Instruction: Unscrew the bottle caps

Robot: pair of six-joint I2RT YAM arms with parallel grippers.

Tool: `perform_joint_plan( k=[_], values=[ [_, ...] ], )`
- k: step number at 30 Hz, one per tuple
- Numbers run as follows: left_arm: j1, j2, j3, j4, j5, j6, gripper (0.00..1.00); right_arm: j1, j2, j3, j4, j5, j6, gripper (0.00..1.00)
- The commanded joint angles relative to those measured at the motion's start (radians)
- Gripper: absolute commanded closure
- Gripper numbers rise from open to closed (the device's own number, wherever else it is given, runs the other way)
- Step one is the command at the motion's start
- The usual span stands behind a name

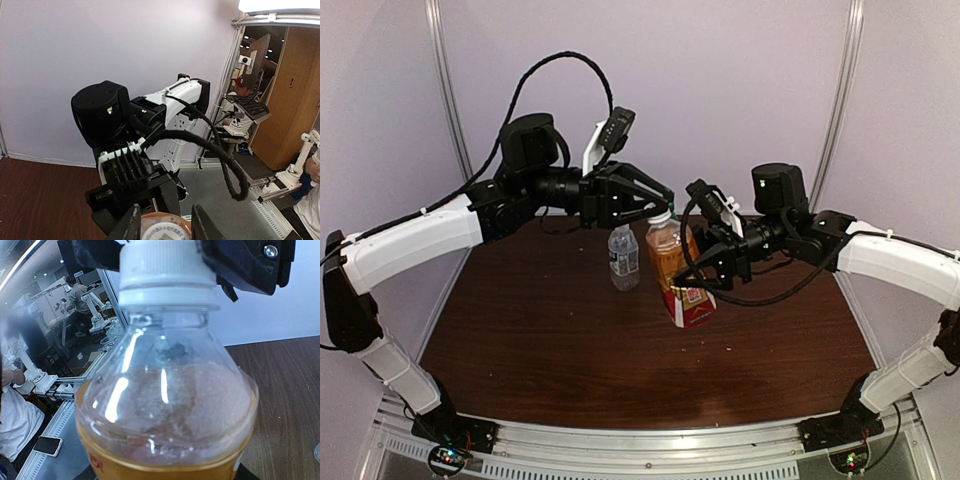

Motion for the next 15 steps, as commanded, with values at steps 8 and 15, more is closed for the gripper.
perform_joint_plan(
  k=[8, 15],
  values=[
    [0.001, -0.002, -0.014, 0.045, 0.014, -0.019, 0.71, -0.005, 0.004, 0.029, 0.024, 0.024, 0.007, 0.44],
    [0.001, -0.029, -0.037, -0.022, -0.107, -0.005, 0.89, -0.006, -0.006, 0.050, -0.029, 0.177, -0.013, 0.45]
  ],
)
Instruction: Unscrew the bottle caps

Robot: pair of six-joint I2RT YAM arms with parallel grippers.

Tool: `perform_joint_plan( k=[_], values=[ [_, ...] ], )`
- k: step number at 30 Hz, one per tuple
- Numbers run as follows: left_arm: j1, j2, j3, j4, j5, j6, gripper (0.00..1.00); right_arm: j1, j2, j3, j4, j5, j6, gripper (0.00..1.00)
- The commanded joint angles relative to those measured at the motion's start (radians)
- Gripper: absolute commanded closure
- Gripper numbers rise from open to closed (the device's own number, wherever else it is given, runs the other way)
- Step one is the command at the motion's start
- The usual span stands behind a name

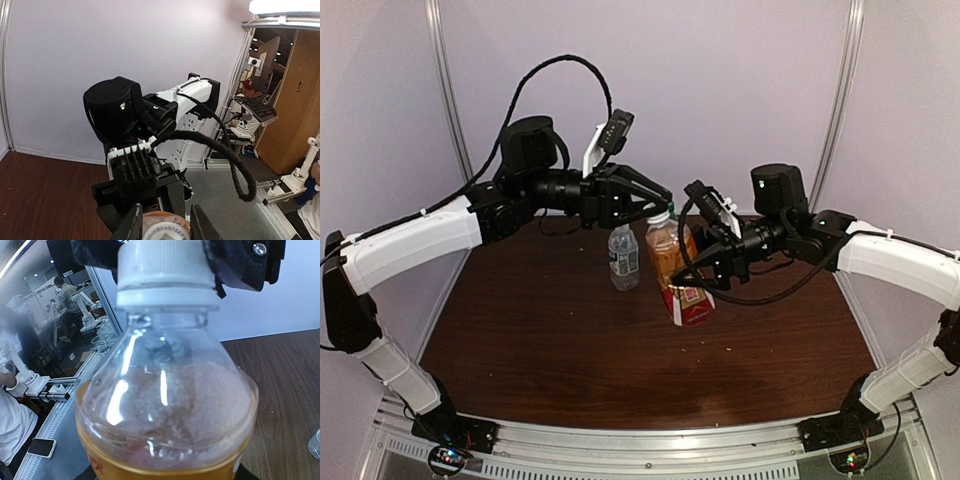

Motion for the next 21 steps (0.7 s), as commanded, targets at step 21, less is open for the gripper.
perform_joint_plan(
  k=[21],
  values=[
    [-0.149, -0.042, 0.062, -0.273, -0.927, -0.075, 0.84, -0.004, -0.009, 0.001, 0.021, 0.586, -0.033, 0.44]
  ],
)
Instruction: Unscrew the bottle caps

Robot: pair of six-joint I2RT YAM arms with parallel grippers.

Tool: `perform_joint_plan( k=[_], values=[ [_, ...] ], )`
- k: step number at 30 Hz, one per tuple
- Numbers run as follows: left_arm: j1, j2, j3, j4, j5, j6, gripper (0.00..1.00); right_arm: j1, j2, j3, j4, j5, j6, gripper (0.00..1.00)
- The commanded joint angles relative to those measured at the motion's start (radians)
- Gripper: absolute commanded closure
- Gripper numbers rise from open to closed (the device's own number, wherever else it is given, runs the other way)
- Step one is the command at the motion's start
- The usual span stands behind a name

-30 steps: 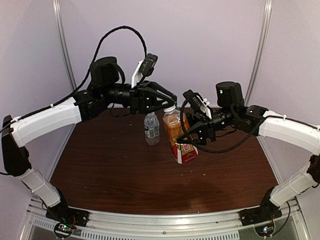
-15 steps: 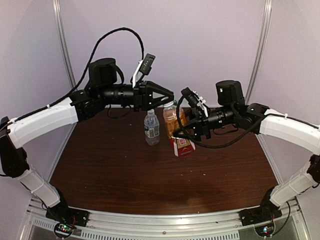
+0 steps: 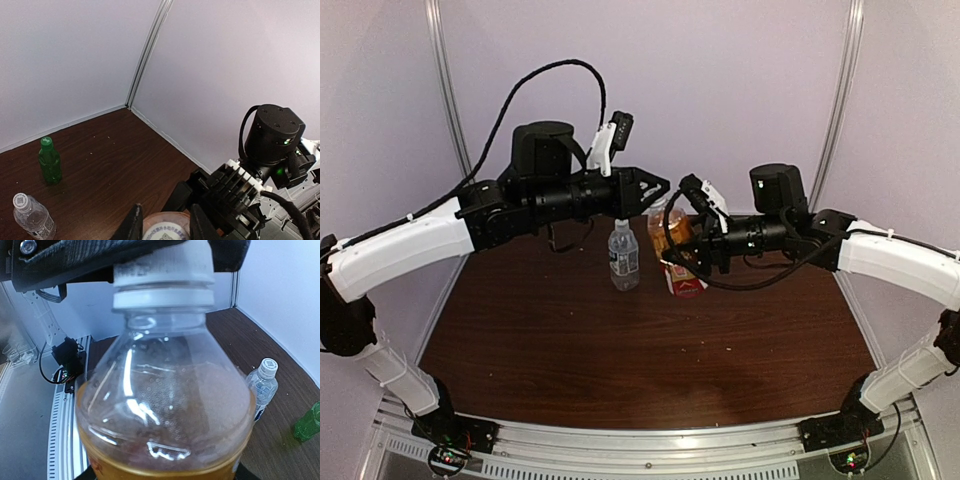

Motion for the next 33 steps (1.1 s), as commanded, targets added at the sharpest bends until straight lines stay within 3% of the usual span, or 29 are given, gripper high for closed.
perform_joint_plan(
  k=[1, 9, 14, 24, 33],
  values=[
    [-0.006, -0.012, 0.008, 0.018, 0.038, 0.066, 0.80, -0.012, -0.008, -0.008, 0.048, 0.053, 0.021, 0.44],
    [0.009, -0.055, -0.002, 0.019, 0.176, 0.204, 0.42, -0.012, -0.023, -0.020, 0.037, -0.084, -0.003, 0.43],
    [0.037, -0.096, -0.021, 0.010, 0.298, 0.254, 0.29, -0.012, -0.030, -0.030, 0.033, -0.180, -0.016, 0.42],
    [0.144, -0.133, -0.062, 0.059, 0.670, 0.283, 0.26, -0.013, -0.018, -0.003, 0.028, -0.423, -0.013, 0.42],
    [0.161, -0.028, -0.013, 0.139, 0.940, 0.249, 0.30, -0.012, 0.002, 0.032, 0.039, -0.558, 0.029, 0.42]
  ],
)
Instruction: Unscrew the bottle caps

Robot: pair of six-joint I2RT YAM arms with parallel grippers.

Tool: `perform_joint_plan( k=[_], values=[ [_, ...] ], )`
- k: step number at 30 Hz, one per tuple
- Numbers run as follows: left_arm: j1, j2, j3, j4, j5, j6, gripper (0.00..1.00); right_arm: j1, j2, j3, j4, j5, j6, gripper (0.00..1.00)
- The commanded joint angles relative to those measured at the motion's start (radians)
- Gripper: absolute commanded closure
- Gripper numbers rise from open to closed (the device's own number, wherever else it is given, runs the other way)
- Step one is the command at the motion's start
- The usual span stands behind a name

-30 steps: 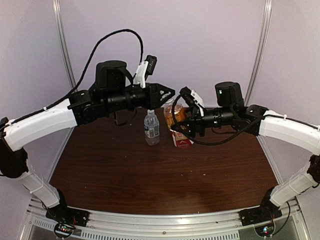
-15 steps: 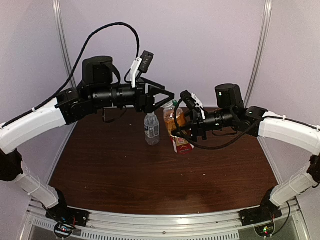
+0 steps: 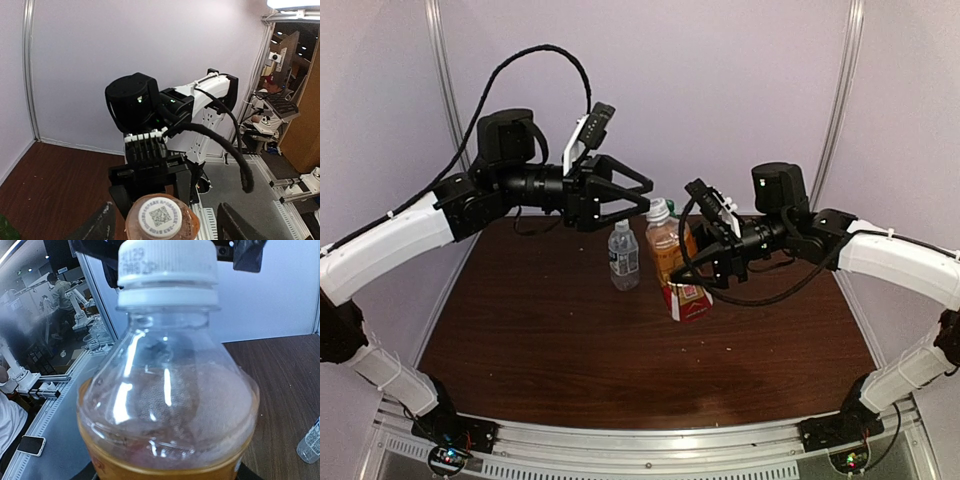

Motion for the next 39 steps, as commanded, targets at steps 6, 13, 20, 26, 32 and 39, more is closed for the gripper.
perform_joint_plan(
  k=[6, 13, 20, 26, 32, 39],
  values=[
    [0.004, 0.094, 0.032, 0.174, 0.194, -0.067, 0.37, -0.003, 0.010, 0.033, 0.033, -0.095, 0.032, 0.42],
    [0.004, 0.111, 0.025, 0.217, 0.203, -0.104, 0.46, -0.003, 0.019, 0.030, 0.033, -0.098, 0.030, 0.42],
    [0.005, 0.123, 0.024, 0.223, 0.210, -0.115, 0.57, -0.003, 0.019, 0.031, 0.027, -0.089, 0.027, 0.43],
    [0.005, 0.125, 0.024, 0.217, 0.203, -0.121, 0.69, -0.003, 0.016, 0.032, 0.019, -0.063, 0.023, 0.43],
    [0.004, 0.101, 0.024, 0.165, 0.078, -0.122, 0.82, -0.003, 0.011, 0.042, -0.025, 0.087, 0.000, 0.43],
    [-0.027, 0.068, 0.053, 0.024, -0.280, -0.168, 0.92, -0.004, -0.004, 0.038, -0.024, 0.349, 0.006, 0.43]
  ],
)
